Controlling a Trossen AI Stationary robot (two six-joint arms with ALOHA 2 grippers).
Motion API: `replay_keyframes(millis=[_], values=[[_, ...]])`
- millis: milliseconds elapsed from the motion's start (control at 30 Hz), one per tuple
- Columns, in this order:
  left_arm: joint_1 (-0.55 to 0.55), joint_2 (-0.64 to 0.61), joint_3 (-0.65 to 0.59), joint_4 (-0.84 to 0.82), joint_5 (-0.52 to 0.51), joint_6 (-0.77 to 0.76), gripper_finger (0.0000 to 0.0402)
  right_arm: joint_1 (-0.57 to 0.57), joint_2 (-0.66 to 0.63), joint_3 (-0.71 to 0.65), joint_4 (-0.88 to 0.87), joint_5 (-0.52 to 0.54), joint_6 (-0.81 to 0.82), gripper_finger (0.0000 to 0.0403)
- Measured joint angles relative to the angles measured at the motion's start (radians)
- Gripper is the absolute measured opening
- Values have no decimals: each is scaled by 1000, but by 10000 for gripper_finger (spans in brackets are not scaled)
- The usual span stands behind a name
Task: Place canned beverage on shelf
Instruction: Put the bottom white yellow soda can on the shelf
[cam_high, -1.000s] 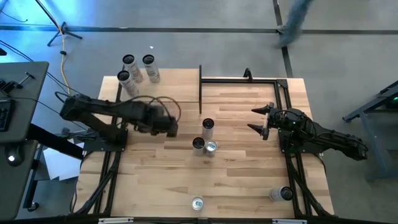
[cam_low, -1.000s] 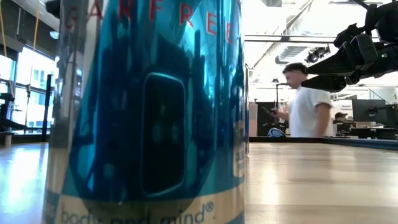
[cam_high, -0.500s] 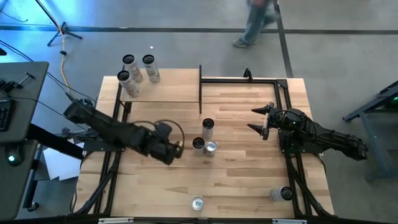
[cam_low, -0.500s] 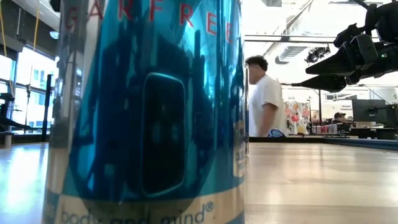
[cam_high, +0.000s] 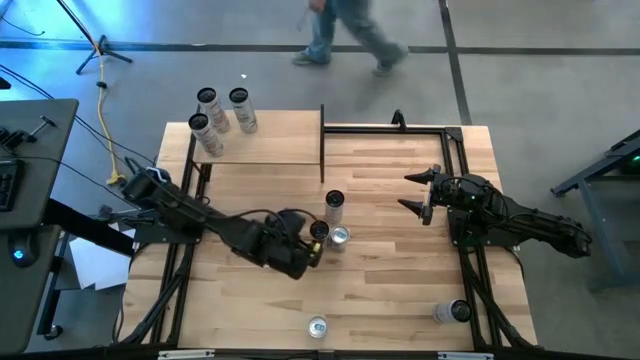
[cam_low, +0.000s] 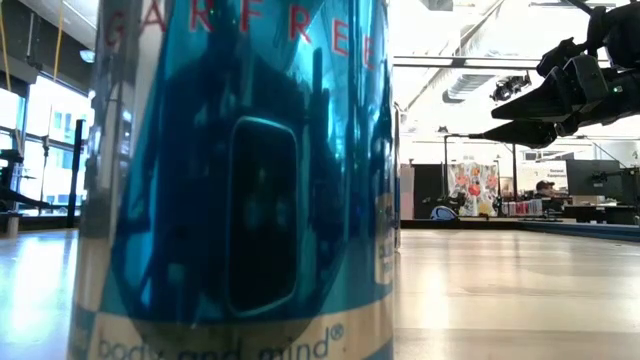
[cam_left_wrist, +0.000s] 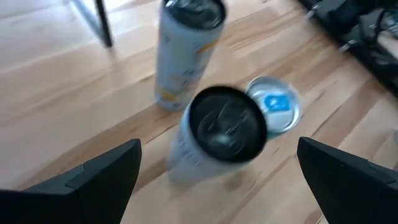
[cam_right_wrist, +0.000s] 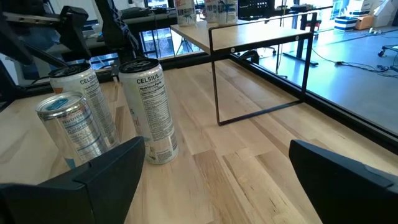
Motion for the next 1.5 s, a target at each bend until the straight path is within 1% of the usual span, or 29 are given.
replay_keyframes(millis=[167,300,433,667,867,1100,1167,1267,1500], values=[[15,-2,0,95,-4,107,400,0,0,0,0,0,0,387],[14,15,1,147,-19,149,400,0,0,0,0,0,0,387],[14,66,-1,154,-69,135,400,0,0,0,0,0,0,387],[15,116,-1,192,-134,134,400,0,0,0,0,0,0,387],[19,142,0,182,-148,106,400,0,0,0,0,0,0,387],[29,142,0,164,-159,90,398,0,0,0,0,0,0,387],[29,142,0,156,-163,81,391,0,0,0,0,0,0,387],[32,142,-3,158,-161,81,369,0,0,0,0,0,0,387],[33,142,-5,148,-161,81,290,0,0,0,0,0,0,387]])
